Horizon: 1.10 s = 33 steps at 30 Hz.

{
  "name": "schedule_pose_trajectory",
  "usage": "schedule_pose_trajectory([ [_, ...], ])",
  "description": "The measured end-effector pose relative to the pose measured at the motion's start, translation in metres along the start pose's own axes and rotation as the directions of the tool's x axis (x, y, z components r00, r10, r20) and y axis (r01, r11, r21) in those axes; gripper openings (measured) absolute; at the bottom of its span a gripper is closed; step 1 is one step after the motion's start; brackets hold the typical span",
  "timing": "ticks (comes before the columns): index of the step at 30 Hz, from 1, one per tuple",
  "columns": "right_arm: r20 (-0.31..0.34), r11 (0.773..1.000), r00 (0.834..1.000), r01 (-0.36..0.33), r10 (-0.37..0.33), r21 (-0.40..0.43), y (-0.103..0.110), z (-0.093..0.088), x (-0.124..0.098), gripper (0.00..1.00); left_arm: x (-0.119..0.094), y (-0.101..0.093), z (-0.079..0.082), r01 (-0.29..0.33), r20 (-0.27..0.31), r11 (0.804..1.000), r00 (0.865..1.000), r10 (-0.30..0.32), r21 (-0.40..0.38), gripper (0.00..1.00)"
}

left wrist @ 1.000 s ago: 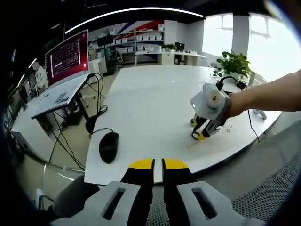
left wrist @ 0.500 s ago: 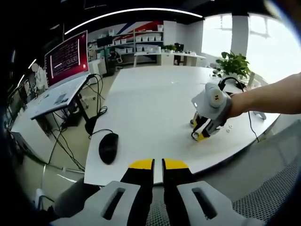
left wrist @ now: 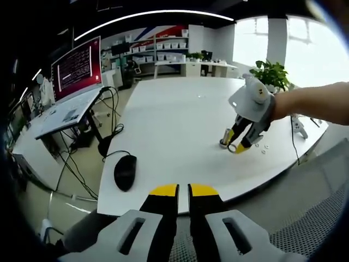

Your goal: Place the washer onto the threaded stud by aligning its center hole with the stud, sliding it down to the base, and recovering from edge contact or off-axis alignment until the washer reaches the visible bottom stop.

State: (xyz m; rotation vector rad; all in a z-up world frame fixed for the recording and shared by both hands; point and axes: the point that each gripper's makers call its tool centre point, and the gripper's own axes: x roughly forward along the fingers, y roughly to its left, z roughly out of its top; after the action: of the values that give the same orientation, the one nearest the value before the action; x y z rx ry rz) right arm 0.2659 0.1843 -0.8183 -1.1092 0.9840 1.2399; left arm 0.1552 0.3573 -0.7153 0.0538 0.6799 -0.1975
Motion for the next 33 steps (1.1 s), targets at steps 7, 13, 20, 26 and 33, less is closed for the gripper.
schedule_pose_trajectory([
  [7,-0.015,0.999,1.000,0.012,-0.013,-0.031,-0.011,-0.003,-0.014,0.24,0.000,0.000,0.000,-0.001,0.003,1.000,1.000,0.001,-0.002,0.04],
  [13,-0.013,0.999,1.000,0.022,-0.022,-0.036,-0.023,-0.001,-0.026,0.24,0.000,0.001,0.001,-0.004,0.008,1.000,1.000,0.004,-0.004,0.04],
  [20,-0.027,0.997,0.999,0.027,-0.029,-0.073,-0.032,-0.001,-0.028,0.24,0.000,0.001,0.001,-0.005,0.009,1.000,1.000,0.005,-0.007,0.04],
  [26,-0.038,0.995,0.998,0.038,-0.042,-0.088,-0.043,-0.004,-0.024,0.24,0.000,0.001,0.001,-0.008,0.009,1.000,1.000,0.008,-0.009,0.04],
  [33,-0.045,0.994,0.997,0.052,-0.056,-0.099,-0.048,-0.005,-0.019,0.24,-0.001,0.001,0.001,-0.008,0.008,1.000,1.000,0.008,-0.011,0.04],
])
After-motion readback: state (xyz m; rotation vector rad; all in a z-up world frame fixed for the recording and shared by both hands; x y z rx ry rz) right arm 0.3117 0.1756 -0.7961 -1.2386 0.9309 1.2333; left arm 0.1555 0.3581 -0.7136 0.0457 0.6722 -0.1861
